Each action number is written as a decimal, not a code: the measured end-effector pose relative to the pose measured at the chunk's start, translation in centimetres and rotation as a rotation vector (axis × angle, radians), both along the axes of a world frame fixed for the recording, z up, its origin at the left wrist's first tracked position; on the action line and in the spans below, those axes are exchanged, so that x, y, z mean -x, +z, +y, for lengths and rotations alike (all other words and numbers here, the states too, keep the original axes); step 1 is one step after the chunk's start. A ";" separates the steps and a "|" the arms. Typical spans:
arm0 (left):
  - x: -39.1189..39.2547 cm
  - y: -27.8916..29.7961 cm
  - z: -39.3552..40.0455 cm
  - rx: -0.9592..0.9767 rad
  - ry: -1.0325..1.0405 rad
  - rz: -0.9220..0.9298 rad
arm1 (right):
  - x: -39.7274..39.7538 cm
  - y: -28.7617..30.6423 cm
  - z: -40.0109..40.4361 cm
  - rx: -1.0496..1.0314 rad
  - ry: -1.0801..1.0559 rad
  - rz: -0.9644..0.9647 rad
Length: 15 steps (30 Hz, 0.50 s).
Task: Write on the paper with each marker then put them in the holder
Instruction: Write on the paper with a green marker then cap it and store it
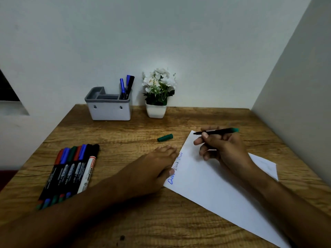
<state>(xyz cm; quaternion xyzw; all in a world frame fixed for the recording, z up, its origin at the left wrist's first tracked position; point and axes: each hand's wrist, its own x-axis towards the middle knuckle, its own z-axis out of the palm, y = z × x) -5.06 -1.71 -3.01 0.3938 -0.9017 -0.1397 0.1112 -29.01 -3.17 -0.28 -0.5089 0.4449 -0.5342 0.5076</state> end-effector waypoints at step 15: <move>-0.7 -0.1 0.9 0.019 -0.050 -0.137 | -0.5 -1.3 -0.8 0.260 0.125 0.462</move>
